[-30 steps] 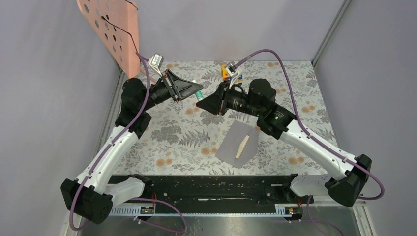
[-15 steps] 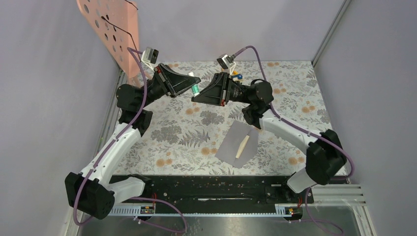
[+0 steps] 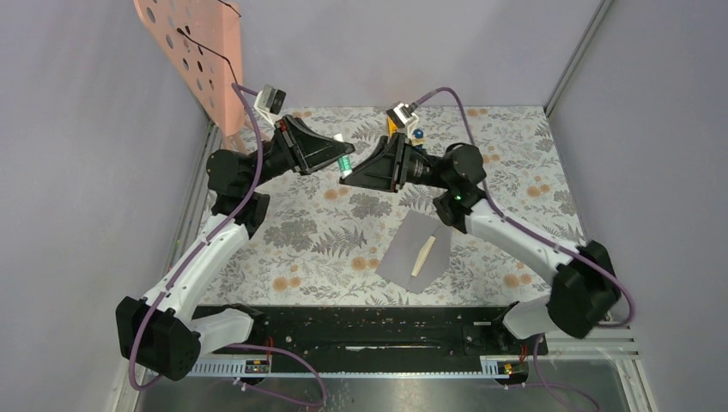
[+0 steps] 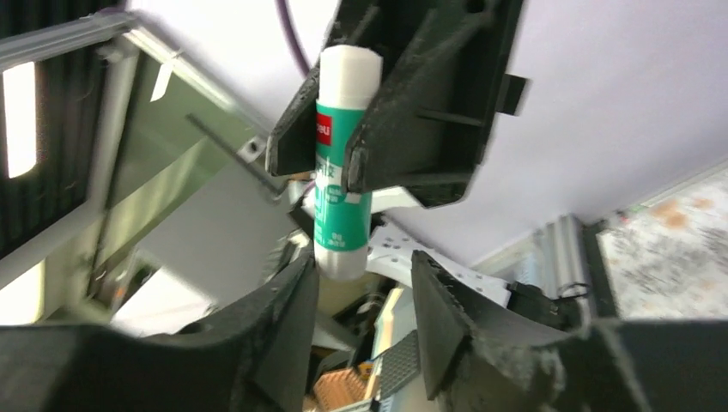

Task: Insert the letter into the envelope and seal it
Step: Unscrew the solid glue.

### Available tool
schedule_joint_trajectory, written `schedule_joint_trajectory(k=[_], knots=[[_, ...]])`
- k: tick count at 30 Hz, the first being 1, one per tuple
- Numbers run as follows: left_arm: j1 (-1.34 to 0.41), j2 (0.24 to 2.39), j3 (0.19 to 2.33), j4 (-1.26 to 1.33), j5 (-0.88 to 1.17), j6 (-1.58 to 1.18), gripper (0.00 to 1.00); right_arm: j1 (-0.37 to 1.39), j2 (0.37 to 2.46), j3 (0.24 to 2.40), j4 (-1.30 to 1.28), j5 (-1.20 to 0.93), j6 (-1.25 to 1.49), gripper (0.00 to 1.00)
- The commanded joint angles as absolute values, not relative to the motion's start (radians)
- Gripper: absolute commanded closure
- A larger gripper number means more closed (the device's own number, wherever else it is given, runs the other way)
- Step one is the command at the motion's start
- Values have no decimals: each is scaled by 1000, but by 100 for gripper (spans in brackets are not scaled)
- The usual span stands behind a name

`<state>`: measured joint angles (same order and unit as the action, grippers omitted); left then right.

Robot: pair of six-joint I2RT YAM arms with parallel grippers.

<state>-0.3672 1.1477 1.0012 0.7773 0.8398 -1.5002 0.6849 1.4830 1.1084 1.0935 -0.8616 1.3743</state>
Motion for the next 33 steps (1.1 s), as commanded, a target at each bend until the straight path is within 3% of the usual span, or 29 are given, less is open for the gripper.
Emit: schedule_joint_trajectory(k=[1, 6, 11, 27, 33], knots=[[-383, 1085, 1037, 607, 882, -1363, 100, 661, 1241, 1043, 482, -646, 908, 45], [-383, 1060, 1142, 100, 745, -1065, 100, 696, 1080, 1116, -99, -255, 575, 41], [-383, 1075, 1202, -94, 636, -987, 100, 836, 1105, 1276, -368, -8, 462, 32], [-383, 1075, 1184, -169, 558, -1002, 100, 1001, 1361, 1559, -434, 58, 446, 30], [-381, 1075, 1183, -167, 569, -1006, 100, 1001, 1424, 1622, -443, 55, 465, 45]])
